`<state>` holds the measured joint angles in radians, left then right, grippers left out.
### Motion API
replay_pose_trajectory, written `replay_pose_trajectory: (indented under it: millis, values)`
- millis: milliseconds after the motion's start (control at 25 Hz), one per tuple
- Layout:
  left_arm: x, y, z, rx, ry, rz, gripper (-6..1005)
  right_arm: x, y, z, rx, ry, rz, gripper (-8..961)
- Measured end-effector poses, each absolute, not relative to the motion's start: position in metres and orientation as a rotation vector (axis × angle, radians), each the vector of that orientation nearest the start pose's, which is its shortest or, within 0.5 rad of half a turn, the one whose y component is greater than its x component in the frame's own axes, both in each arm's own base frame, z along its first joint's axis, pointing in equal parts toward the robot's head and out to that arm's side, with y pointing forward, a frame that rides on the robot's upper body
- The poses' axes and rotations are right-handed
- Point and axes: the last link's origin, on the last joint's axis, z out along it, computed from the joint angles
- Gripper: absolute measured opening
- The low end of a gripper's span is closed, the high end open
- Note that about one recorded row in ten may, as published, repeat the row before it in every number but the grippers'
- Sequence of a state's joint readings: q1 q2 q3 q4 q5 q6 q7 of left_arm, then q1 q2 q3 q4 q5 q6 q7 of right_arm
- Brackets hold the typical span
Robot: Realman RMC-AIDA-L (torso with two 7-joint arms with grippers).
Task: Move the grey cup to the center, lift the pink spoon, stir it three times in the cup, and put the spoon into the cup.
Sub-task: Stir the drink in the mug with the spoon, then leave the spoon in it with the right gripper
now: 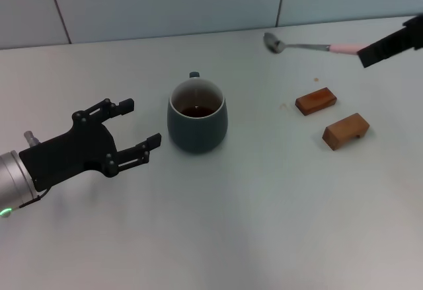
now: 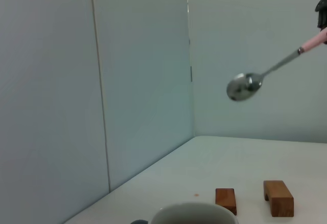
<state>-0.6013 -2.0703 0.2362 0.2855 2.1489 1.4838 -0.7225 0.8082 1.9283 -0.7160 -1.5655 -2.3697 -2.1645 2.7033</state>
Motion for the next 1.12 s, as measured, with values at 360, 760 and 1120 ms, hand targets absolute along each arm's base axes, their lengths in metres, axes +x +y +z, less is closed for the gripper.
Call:
replay_pose_trajectory:
  millis: [360, 760, 1120]
  values:
    - [-0.276, 0.328, -0.03, -2.508, -0.228, -0.783, 819, 0.105, 0.381, 0.161, -2.634, 1.299, -0.126, 125]
    - [-0.277, 0.329, -0.027, -2.506, -0.23, -0.778, 819, 0.086, 0.407, 0.167, -2.639, 1.351, -0.191, 125]
    - [-0.276, 0.329, -0.026, -2.509, -0.225, -0.781, 819, 0.08, 0.407, 0.158, -2.633, 1.375, -0.287, 124]
